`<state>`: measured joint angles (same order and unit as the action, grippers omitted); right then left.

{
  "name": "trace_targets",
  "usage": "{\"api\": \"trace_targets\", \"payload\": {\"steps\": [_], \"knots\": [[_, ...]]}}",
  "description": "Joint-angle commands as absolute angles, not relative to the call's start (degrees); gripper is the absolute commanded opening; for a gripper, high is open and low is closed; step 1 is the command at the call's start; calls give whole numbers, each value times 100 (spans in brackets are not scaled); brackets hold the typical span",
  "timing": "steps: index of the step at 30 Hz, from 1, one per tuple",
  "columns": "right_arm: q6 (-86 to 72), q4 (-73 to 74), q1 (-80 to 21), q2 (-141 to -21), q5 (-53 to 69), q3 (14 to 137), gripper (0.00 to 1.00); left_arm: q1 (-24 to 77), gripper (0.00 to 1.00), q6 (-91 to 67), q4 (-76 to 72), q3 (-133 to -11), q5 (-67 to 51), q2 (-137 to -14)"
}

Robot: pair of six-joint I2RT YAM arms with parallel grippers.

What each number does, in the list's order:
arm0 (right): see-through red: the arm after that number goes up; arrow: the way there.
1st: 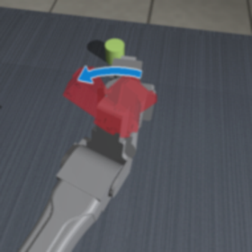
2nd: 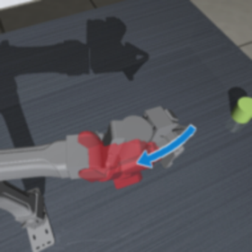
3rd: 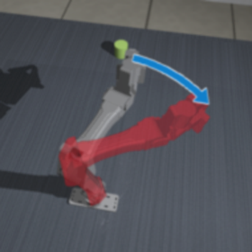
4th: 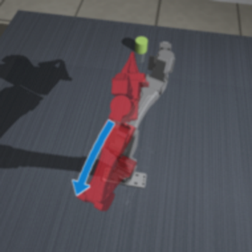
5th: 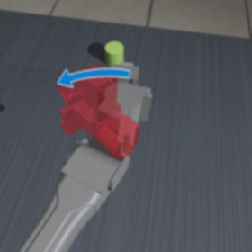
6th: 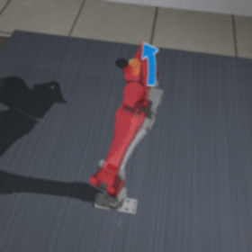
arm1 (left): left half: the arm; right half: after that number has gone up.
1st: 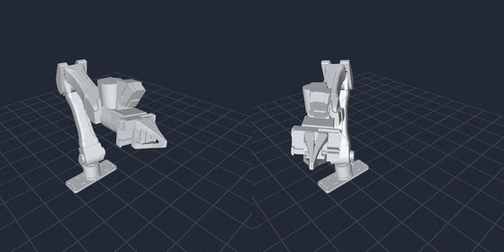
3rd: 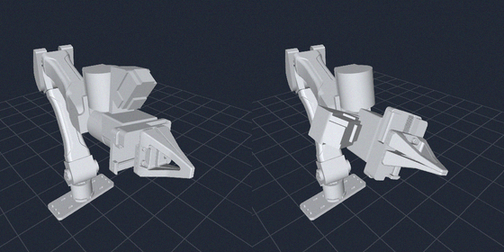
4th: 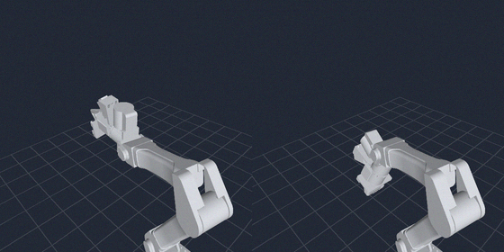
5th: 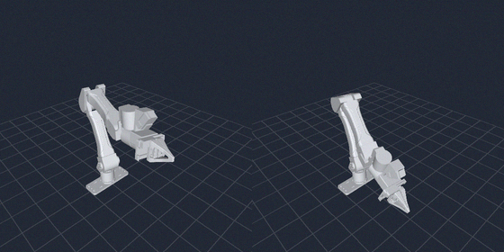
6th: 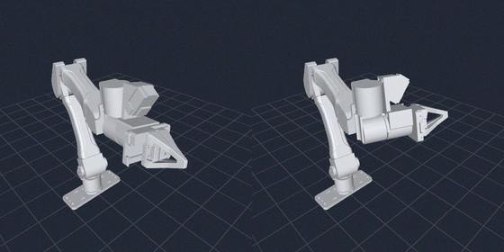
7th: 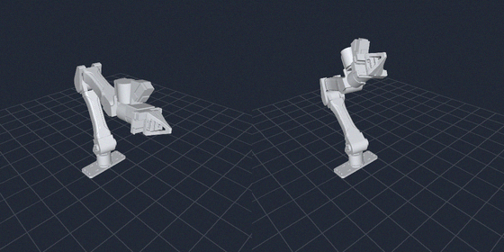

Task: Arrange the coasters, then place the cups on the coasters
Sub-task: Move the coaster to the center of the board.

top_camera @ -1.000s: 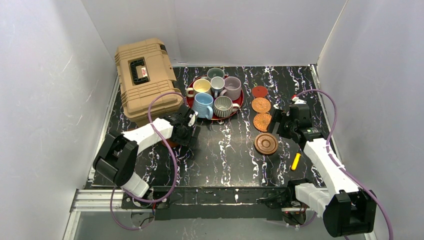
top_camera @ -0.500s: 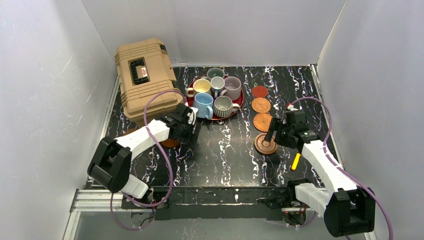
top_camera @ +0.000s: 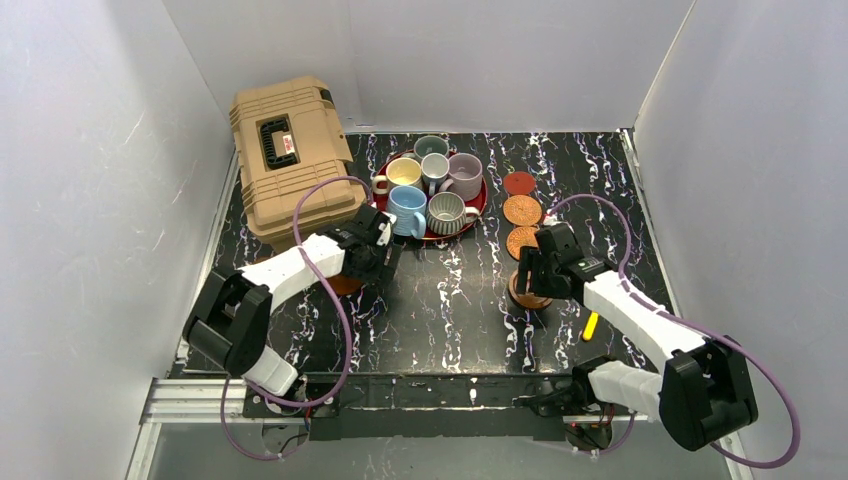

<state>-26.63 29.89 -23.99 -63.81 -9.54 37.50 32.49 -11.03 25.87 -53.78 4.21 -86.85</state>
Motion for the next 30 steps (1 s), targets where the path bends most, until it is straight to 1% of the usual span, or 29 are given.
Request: {"api": "trace_targets", "payload": {"steps": [1, 10, 17, 21, 30], "knots": [[-2826, 2748, -2579, -6533, -1329, 3956, 75, 3261, 72, -1074, 2827, -5640, 449, -8815], [-2867, 2470, -2741, -6846, -1369, 3965, 74, 3253, 71, -1121, 2947, -5781, 209, -9192], [-2911, 2317, -2799, -6965, -1301, 3947, 74, 3252, 70, -1188, 2962, -5747, 634, -9084], [-2916, 2312, -2812, -6978, -1304, 3931, 74, 3239, 72, -1292, 2973, -5718, 738, -9089], [-2917, 2285, -2810, -6970, -1266, 3877, 74, 3199, 72, -1434, 3016, -5827, 389, -9447]]}}
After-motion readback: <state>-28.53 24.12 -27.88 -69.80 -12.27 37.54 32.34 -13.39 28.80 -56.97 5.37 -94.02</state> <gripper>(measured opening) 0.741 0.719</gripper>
